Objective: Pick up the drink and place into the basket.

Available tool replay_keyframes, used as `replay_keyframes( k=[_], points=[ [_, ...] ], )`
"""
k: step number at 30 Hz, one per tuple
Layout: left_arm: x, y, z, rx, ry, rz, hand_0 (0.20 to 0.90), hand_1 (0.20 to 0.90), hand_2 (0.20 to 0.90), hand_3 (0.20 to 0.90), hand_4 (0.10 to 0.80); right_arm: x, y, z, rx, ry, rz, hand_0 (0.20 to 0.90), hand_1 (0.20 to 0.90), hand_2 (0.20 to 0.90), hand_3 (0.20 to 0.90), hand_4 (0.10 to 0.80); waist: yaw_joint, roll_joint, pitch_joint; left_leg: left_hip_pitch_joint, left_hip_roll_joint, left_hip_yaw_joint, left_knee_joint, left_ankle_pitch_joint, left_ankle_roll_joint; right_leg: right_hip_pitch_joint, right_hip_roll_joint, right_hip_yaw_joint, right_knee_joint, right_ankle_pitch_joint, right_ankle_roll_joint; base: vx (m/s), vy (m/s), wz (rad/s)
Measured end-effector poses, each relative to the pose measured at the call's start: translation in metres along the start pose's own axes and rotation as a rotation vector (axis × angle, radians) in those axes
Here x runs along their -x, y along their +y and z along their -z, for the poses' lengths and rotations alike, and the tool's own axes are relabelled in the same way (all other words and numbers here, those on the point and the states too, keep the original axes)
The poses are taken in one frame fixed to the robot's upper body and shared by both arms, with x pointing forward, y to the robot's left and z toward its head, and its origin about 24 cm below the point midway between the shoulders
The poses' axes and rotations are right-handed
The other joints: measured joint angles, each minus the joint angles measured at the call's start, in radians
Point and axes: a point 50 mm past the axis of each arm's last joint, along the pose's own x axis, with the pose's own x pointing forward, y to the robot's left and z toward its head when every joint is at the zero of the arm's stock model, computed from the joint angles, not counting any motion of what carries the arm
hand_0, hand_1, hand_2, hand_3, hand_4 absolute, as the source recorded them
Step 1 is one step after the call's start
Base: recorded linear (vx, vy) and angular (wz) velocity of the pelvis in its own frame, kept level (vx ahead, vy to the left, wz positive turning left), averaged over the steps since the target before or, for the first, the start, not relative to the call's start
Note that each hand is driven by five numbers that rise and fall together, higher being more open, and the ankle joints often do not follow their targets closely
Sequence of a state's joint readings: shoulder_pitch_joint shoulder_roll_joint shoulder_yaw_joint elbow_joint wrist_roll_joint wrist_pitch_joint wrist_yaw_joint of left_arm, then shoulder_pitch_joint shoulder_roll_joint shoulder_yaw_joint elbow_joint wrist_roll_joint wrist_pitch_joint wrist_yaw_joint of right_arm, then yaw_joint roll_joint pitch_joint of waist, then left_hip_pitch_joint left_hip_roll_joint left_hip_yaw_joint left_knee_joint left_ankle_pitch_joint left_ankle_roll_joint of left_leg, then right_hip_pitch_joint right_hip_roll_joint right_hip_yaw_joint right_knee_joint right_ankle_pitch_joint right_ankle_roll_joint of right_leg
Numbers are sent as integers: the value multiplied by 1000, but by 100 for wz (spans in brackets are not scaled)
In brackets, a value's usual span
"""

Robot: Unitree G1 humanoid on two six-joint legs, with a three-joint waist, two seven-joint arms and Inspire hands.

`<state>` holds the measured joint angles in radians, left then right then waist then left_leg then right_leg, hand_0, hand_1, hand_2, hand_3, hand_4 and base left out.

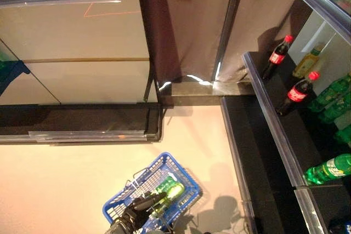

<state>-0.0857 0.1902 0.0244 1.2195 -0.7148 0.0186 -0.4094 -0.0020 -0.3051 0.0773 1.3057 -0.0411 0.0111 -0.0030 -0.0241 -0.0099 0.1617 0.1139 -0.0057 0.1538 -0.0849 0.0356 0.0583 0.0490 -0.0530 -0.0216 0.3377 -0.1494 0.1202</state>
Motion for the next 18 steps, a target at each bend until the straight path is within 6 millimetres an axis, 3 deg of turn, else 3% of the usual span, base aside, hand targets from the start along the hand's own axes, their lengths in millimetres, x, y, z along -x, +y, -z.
replay_keyframes(
  k=[2, 4, 9, 11, 13, 14, 15, 18],
  points=[
    [5, 11, -6, -11, -9, -28, 300, 300, 300, 200, 100, 0, 0, -5, 2, -14, -1, 900, 900, 900, 900, 800, -5, -13, -3, 18, -10, -1, 0, -15, 20, -119, -20, 2, 246, -11, 9, 120, 95, 5],
    [10, 19, -9, -7, -17, -56, 300, 300, 300, 200, 100, 0, 2, -4, 2, -12, -5, 900, 900, 900, 900, 800, -5, -22, -4, 25, -17, -5, 0, -27, 34, -175, -34, -6, 305, -18, 0, 186, 51, 5],
    [16, 31, -17, -16, -33, -95, 300, 300, 300, 200, 100, 1, 8, 9, -1, 26, -20, 900, 900, 900, 900, 800, -15, -18, -1, 33, -17, -38, 0, -42, 31, -219, -39, -56, 45, -12, -3, 242, -57, 14],
    [18, 36, -16, -19, -29, -109, 300, 300, 300, 200, 100, 2, 11, 19, -1, 47, -27, 900, 900, 900, 900, 800, -34, -25, -1, 47, -17, -60, 0, -59, 21, -251, -32, -72, -94, 75, 4, 238, -56, 37],
    [24, 43, -14, -20, -29, -130, 300, 300, 300, 200, 100, 3, 14, 24, -3, 62, -35, 900, 900, 900, 900, 800, -31, -50, -4, 79, -25, -56, 0, -73, -6, -260, -39, -168, -176, 182, 12, 180, -41, 12],
    [28, 49, -12, -19, -25, -148, 300, 300, 300, 200, 100, 4, 18, 28, -2, 75, -45, 900, 900, 900, 900, 800, -32, -69, -11, 94, -39, -58, 0, -88, -16, -251, -48, -173, -206, 219, 14, 187, -70, 5],
    [30, 52, -7, -10, -10, -162, 300, 300, 300, 200, 100, 5, 17, 34, -1, 89, -45, 900, 900, 900, 900, 800, -36, -77, -19, 121, -39, -72, 0, -107, -27, -229, -41, -166, -209, 259, -79, 206, -89, 16],
    [27, 47, -3, -21, 5, -146, 300, 300, 300, 200, 100, 5, 14, 35, 1, 92, -37, 900, 900, 900, 900, 800, -33, -42, -33, 135, 8, -82, 1, -131, -55, -189, 2, -197, -244, 243, -108, 184, -118, 19]
  ],
)
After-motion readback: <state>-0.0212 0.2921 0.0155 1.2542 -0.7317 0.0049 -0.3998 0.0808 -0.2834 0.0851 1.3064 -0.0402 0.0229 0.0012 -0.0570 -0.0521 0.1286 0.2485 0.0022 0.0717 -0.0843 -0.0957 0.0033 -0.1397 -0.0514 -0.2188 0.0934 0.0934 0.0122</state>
